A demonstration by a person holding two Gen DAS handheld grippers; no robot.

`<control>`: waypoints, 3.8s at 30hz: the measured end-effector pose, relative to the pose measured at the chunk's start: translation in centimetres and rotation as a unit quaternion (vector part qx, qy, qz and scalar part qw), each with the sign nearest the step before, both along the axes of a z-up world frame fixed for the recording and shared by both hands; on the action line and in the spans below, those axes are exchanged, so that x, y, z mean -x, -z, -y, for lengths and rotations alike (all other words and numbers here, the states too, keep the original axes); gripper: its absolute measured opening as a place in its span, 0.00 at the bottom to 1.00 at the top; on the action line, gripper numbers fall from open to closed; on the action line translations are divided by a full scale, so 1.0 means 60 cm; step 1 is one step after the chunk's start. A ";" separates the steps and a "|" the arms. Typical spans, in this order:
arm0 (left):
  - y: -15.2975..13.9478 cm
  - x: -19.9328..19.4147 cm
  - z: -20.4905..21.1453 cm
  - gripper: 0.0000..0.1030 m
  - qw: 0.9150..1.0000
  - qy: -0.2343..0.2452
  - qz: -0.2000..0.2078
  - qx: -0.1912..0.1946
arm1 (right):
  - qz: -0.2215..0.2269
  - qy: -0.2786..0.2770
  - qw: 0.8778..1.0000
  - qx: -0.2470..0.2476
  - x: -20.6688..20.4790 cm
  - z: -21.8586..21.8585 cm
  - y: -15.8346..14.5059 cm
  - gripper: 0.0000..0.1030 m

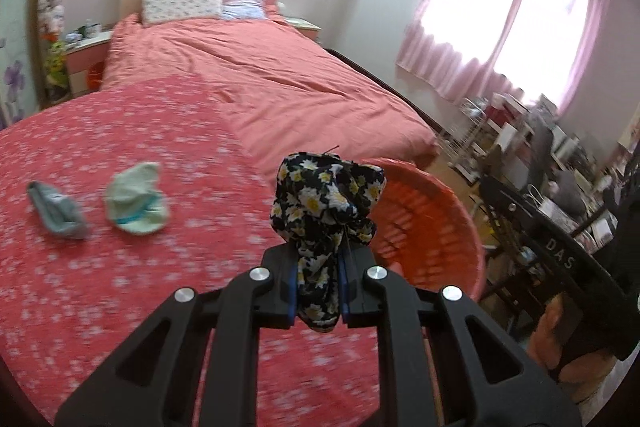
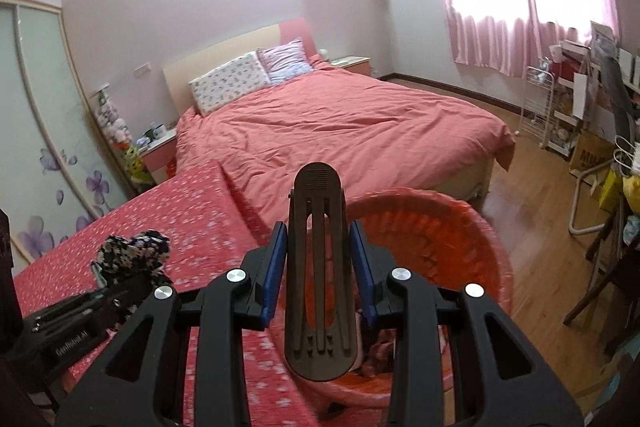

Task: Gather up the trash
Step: 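Carry the floral cloth and brown holder over the orange basket with both tools, then open both tools to drop the cloth and holder into the basket, then move both tools back toward the two socks on the bed, then grasp the grey-green sock with the left tool and lift it, then grasp the mint-green sock with the right tool while the left tool holds the grey sock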

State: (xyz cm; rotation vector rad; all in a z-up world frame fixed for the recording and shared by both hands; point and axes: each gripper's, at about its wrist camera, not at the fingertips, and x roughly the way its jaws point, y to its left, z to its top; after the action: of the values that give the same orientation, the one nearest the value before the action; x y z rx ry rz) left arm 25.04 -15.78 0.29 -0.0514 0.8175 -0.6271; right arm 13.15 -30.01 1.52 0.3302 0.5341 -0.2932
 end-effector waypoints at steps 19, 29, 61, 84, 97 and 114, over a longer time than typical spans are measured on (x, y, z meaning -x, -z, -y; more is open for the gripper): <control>0.087 -0.024 0.175 0.18 0.996 0.072 -0.046 -0.010 | -0.020 0.040 0.998 -0.054 -0.002 0.118 0.065 0.32; 0.118 -0.046 0.163 0.54 0.996 0.047 -0.062 -0.034 | -0.042 0.040 0.993 -0.104 -0.010 0.142 0.091 0.44; 0.086 -0.130 -0.292 0.73 0.962 -0.255 -0.015 -0.098 | -0.060 -0.011 0.998 0.023 -0.033 -0.035 0.067 0.75; 0.131 -0.242 -0.280 0.23 0.948 -0.288 -0.037 -0.130 | -0.077 -0.093 0.992 0.035 -0.079 -0.161 0.089 0.82; 0.128 -0.183 -0.432 0.11 0.949 -0.284 -0.048 -0.131 | -0.085 -0.138 0.986 0.042 -0.110 -0.237 0.085 0.82; 0.138 -0.174 -0.470 0.18 0.951 -0.287 -0.041 -0.108 | -0.103 -0.175 0.979 0.032 -0.230 -0.334 0.107 0.82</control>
State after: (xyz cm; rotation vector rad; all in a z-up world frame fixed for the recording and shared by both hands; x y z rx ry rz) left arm 35.46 12.43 -7.98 -0.1112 0.8952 0.0159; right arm 26.92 -9.98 -4.88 0.1393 0.7739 -0.0023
